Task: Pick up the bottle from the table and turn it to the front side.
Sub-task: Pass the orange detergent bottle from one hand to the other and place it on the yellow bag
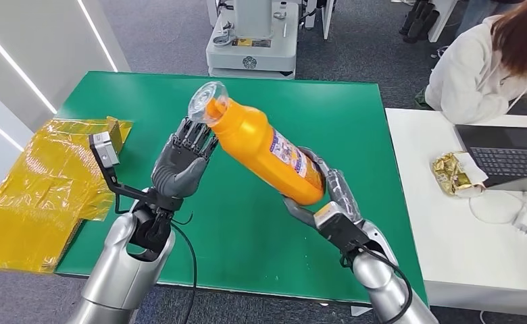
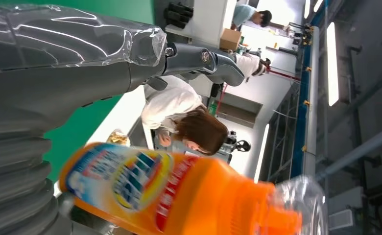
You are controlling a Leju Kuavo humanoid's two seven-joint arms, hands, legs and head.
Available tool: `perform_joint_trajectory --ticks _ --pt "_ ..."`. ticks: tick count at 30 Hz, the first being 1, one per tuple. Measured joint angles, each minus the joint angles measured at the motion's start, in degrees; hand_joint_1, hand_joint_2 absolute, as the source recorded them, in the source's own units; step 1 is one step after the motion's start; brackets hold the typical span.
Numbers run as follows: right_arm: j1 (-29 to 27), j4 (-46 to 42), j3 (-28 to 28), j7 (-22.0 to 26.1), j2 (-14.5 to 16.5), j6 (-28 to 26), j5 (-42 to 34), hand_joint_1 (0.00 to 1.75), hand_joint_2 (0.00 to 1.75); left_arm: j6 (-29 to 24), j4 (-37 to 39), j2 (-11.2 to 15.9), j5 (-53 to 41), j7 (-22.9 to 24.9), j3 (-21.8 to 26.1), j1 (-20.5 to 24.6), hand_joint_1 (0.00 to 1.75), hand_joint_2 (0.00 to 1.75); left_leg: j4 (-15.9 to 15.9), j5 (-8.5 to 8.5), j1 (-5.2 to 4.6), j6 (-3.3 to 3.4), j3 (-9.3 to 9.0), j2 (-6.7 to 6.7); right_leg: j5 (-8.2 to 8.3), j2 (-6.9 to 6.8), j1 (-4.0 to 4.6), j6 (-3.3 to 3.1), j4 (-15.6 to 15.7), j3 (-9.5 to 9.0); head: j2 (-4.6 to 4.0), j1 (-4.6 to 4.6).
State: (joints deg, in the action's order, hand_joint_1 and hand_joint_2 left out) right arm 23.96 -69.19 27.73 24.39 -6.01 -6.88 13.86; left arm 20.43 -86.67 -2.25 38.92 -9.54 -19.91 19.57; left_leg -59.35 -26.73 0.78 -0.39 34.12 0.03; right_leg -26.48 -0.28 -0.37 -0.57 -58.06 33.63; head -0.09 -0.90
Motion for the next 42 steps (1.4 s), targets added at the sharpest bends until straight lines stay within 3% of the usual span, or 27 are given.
perform_joint_trajectory --ticks 9,24,33,42 --pt "5.49 5.71 5.88 -1.49 1.0 0.12 0.88 1.75 1.75 -3.37 0.48 0.26 -5.29 -2.76 -0.44 2.55 0.0 1.75 0.0 0.0 0.0 0.0 0.01 0.0 0.0 -0.01 0.0 0.0 -0.01 0.01 0.0 0.01" --pt "7.31 9.49 9.23 -1.19 0.94 -0.67 -0.66 1.75 1.75 -4.22 0.49 0.86 -8.63 -4.34 -0.6 3.36 0.0 1.75 -0.01 0.0 0.0 0.0 0.0 0.0 0.0 0.0 0.0 0.0 -0.01 0.01 0.0 0.01" --pt "6.75 7.64 9.6 -2.14 0.81 -2.54 -0.44 1.75 1.75 -3.4 0.49 0.33 0.33 -0.75 -2.78 3.38 0.0 1.75 -0.02 0.0 -0.01 0.0 0.02 0.0 0.0 0.0 0.0 0.0 0.0 0.02 0.0 0.0" --pt "6.28 3.89 9.54 -3.22 1.29 -6.08 -0.05 1.75 1.75 -3.58 0.25 -0.87 2.95 0.54 -5.85 3.35 0.0 1.75 -0.02 0.0 0.0 0.0 0.01 0.0 0.0 0.0 0.0 0.0 0.0 0.02 0.0 0.01"
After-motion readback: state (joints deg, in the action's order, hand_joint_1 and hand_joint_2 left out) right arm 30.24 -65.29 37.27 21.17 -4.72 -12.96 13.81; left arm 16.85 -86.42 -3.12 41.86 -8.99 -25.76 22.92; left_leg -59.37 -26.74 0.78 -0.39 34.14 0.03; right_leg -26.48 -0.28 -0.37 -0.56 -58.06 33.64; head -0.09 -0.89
